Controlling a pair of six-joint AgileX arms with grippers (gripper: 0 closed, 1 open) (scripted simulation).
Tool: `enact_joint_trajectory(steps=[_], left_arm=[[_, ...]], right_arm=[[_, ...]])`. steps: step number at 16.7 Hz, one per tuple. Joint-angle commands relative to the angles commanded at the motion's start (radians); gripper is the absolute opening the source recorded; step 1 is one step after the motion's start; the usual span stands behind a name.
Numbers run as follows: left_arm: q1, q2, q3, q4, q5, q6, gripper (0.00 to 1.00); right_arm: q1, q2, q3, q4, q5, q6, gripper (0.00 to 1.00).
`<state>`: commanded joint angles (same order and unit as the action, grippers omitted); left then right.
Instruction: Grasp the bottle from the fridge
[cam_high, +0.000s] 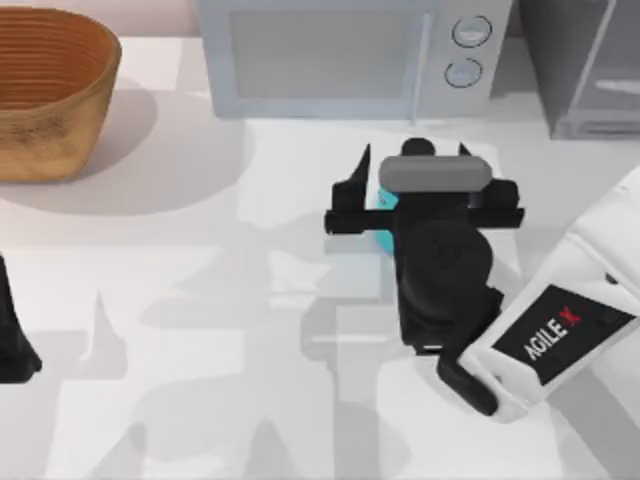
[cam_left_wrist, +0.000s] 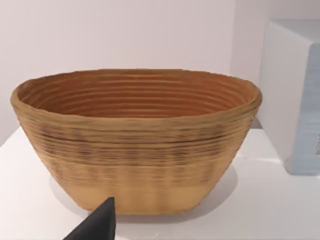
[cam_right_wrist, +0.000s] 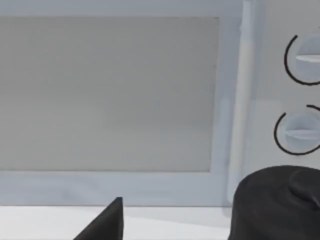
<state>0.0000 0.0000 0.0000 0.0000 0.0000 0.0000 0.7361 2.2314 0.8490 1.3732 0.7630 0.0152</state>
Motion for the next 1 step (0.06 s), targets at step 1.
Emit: enact_joint_trajectory(steps=[1], left_arm=[[0.0,0.0,0.0,0.0,0.0,0.0,1.0]], right_arm=[[0.0,0.0,0.0,0.0,0.0,0.0,1.0]])
